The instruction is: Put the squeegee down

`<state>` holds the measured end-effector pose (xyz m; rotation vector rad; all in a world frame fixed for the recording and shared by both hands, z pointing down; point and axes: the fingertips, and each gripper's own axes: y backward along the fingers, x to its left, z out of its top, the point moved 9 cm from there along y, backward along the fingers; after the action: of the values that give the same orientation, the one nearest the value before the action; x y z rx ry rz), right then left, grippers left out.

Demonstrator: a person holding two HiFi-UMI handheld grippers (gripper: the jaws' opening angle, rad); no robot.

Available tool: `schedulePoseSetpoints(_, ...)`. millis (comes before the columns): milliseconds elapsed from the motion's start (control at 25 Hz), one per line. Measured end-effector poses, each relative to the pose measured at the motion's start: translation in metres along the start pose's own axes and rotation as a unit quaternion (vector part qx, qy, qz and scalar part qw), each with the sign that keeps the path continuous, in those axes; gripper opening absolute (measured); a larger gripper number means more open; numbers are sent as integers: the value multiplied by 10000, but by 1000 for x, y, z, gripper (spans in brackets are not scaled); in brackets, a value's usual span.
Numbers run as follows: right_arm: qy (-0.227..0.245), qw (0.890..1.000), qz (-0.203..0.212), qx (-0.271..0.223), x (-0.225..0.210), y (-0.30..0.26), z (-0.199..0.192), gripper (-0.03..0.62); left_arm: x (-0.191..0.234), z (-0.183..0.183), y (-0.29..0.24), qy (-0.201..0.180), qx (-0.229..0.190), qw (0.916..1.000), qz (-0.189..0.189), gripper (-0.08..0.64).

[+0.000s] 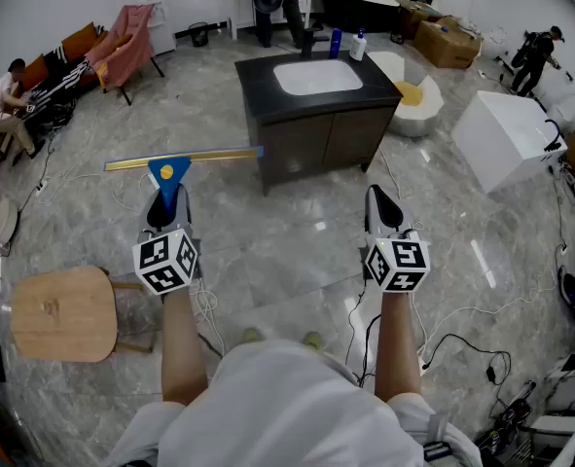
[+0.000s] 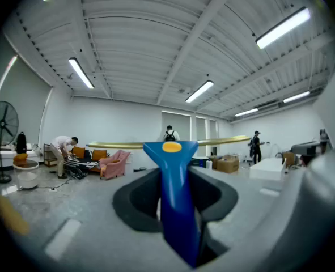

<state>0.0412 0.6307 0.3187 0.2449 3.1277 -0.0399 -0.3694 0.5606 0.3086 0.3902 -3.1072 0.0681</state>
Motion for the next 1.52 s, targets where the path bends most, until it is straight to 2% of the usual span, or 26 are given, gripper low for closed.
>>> schedulePoseSetpoints(480, 83, 10000, -47, 2, 4, -2, -4, 5, 4, -4, -2, 75, -22, 10000, 55, 127)
schedulePoseSetpoints(800, 168, 9998, 102, 36, 19, -6, -5, 5, 11, -11, -3, 100, 49, 9999, -29, 127)
schedulePoseSetpoints(1280, 152, 9997, -168, 52, 61, -20, -3, 5, 59, -13, -11, 116, 56, 9997, -217, 127)
schedulePoseSetpoints(1520, 141, 9992, -335, 147, 90, -23, -11, 4, 95, -25, -12, 199, 171, 9992, -287, 127)
